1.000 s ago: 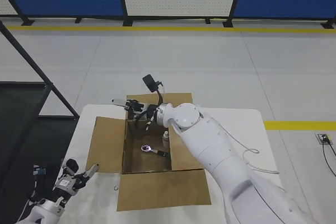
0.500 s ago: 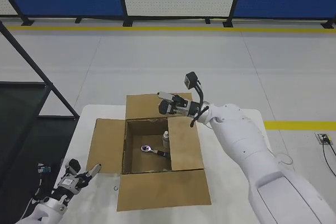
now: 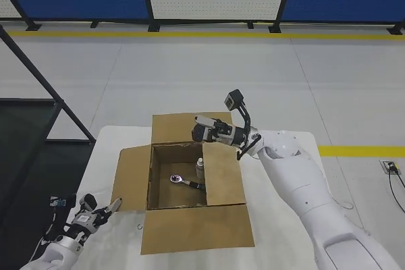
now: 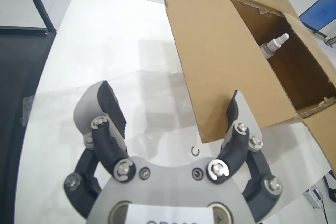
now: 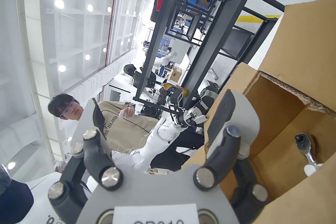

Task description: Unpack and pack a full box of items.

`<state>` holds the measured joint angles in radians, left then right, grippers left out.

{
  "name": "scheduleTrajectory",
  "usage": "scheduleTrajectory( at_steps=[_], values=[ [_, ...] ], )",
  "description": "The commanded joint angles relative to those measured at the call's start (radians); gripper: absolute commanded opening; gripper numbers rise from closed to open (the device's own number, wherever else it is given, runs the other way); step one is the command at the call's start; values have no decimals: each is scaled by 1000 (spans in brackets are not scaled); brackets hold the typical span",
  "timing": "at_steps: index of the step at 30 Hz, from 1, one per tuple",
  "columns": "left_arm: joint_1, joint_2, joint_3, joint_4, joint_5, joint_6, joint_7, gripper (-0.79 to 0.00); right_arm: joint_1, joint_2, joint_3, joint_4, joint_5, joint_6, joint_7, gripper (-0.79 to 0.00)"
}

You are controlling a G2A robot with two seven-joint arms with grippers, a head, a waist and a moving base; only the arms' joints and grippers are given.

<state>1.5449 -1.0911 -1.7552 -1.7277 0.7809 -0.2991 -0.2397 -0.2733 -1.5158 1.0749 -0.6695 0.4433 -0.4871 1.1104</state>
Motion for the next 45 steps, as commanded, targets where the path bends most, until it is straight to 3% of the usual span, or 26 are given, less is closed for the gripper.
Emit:
scheduleTrajectory(
  at_steps=[1,6,12,29,39,45],
  values=[
    [1,0,-3,4,1,-1,-1,0,-67,22,34,-140,-18,43,1,0],
    [4,1,-13,4,-1,-1,3,0,-202,62,104,-385,-39,129,25,0],
    [19,1,-45,-29,-26,-4,20,0,-270,82,139,-503,-42,182,44,0],
    [56,1,-82,-110,-35,2,21,0,-277,98,126,-514,4,182,113,0],
    [-22,-1,-14,13,45,53,0,0,-277,106,117,-501,17,172,124,0],
    [-36,-1,-6,30,51,49,0,0,-283,112,117,-509,20,175,123,0]
  ],
)
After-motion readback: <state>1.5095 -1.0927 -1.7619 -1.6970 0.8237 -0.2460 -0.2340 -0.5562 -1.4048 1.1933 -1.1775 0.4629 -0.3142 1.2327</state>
